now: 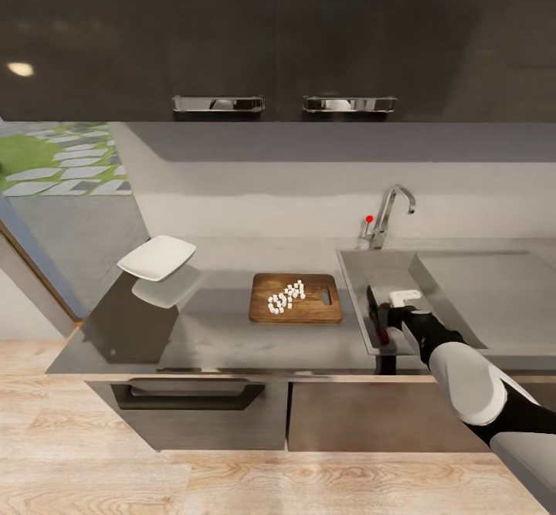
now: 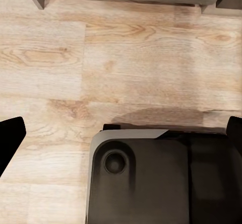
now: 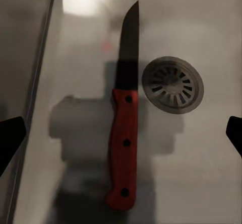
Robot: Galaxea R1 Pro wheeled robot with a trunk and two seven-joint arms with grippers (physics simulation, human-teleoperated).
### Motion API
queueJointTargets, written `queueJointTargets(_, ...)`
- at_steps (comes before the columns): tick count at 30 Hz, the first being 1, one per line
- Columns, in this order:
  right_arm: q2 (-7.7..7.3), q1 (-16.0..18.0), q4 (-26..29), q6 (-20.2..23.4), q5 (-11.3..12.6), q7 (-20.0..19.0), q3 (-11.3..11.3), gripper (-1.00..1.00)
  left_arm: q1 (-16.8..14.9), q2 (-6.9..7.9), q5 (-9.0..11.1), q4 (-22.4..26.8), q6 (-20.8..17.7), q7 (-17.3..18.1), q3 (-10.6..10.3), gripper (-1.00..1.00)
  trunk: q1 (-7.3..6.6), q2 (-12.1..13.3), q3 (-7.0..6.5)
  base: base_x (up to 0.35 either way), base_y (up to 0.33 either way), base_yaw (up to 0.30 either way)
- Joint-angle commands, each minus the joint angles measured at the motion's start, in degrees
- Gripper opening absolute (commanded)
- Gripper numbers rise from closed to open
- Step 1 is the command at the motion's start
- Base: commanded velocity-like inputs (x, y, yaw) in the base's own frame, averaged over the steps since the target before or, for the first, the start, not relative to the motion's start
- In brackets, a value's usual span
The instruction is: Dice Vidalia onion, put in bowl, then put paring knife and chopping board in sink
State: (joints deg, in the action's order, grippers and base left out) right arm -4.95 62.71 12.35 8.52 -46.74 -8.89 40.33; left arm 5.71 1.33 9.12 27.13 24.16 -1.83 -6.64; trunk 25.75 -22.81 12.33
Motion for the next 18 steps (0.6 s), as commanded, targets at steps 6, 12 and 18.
queueJointTargets(6,0.02,0.04,6.57,0.17,1.79,-7.52,0.54,1.00,0.01,0.00,0.64,-0.02,0.08,-0.19,-0.48,1.00,0.03,-0.11,0.10,0.000,0.000,0.000)
queueJointTargets(12,0.30,-0.02,14.27,0.26,1.76,-16.99,0.58,1.00,0.01,-0.01,0.64,-0.43,0.02,-0.19,-0.43,1.00,0.03,-0.11,0.10,0.000,0.000,0.000)
queueJointTargets(18,4.69,-5.63,31.09,0.62,1.77,-19.92,0.54,1.00,0.01,-0.01,0.64,-0.58,0.03,-0.19,-0.41,1.00,0.03,-0.11,0.10,0.000,0.000,0.000)
